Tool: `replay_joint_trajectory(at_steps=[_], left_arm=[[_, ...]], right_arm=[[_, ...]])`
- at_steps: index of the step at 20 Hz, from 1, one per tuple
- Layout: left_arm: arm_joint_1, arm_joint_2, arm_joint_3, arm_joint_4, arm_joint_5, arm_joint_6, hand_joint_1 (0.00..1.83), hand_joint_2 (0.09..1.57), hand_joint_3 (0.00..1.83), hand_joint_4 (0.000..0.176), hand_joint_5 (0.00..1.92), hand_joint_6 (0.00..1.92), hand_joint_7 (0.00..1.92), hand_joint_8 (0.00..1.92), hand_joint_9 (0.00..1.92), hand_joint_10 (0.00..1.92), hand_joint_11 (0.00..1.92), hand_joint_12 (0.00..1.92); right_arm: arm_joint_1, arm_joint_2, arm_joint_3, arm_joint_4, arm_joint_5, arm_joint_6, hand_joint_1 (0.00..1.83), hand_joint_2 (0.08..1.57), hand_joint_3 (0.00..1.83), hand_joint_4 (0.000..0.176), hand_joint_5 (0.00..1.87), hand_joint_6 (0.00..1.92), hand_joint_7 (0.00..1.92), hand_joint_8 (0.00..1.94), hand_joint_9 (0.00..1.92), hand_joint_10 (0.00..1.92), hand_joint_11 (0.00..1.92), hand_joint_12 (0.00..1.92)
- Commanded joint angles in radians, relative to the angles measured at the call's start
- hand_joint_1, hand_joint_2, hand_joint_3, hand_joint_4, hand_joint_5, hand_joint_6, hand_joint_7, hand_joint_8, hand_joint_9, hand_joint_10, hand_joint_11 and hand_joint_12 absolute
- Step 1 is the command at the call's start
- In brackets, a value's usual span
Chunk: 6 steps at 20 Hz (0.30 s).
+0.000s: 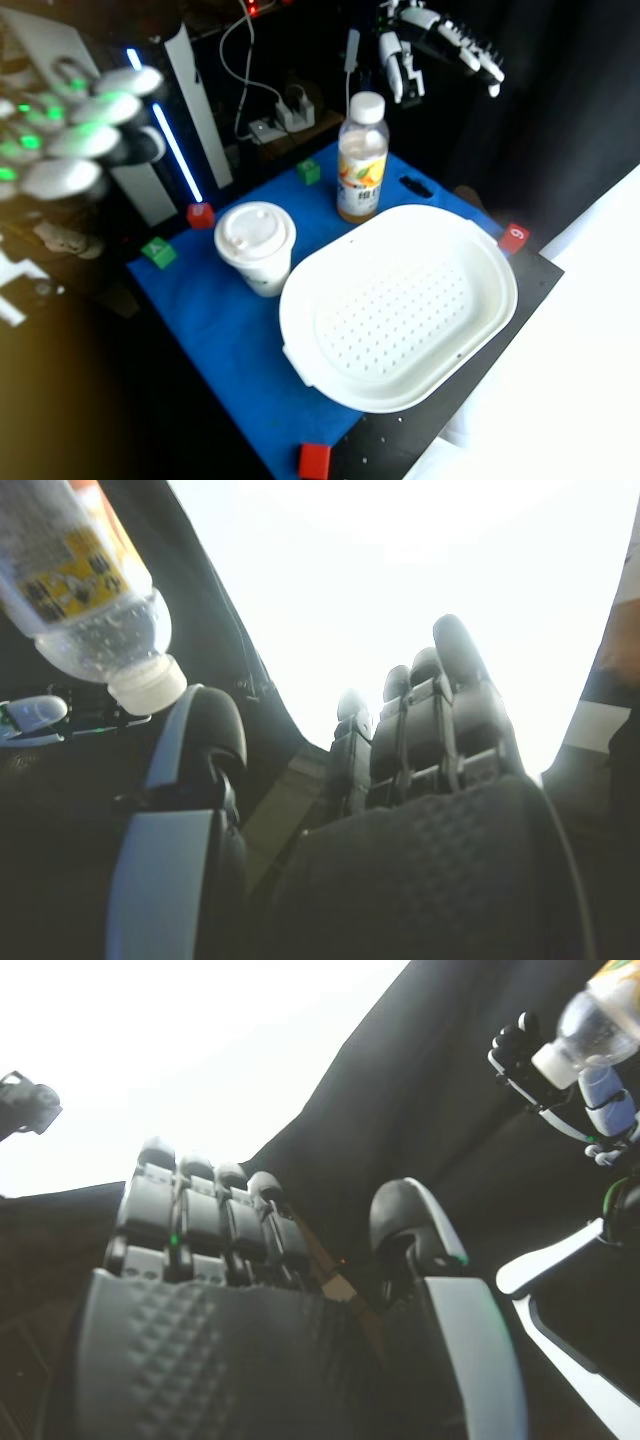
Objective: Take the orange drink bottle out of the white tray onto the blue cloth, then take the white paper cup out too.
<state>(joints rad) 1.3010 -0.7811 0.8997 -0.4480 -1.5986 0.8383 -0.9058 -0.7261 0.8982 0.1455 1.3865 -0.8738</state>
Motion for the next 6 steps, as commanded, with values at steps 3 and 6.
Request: replay_joint_trajectory(at_steps=[3, 6], left_arm=[[-0.047, 0.012, 0.016, 0.030, -0.133, -0.005, 0.66, 1.25, 0.00, 0.113, 0.02, 0.00, 0.00, 0.00, 0.02, 0.00, 0.00, 0.48], [-0.086, 0.012, 0.026, 0.046, -0.133, 0.010, 0.61, 1.30, 0.02, 0.132, 0.00, 0.00, 0.00, 0.00, 0.00, 0.00, 0.00, 0.44]], right_arm=[[0.007, 0.038, -0.005, 0.020, 0.189, 0.003, 0.45, 1.25, 0.00, 0.010, 0.00, 0.00, 0.00, 0.00, 0.02, 0.06, 0.00, 1.70], [0.007, 0.055, -0.003, 0.025, 0.230, 0.003, 0.53, 1.19, 0.00, 0.045, 0.00, 0.00, 0.00, 0.00, 0.00, 0.17, 0.00, 1.92]])
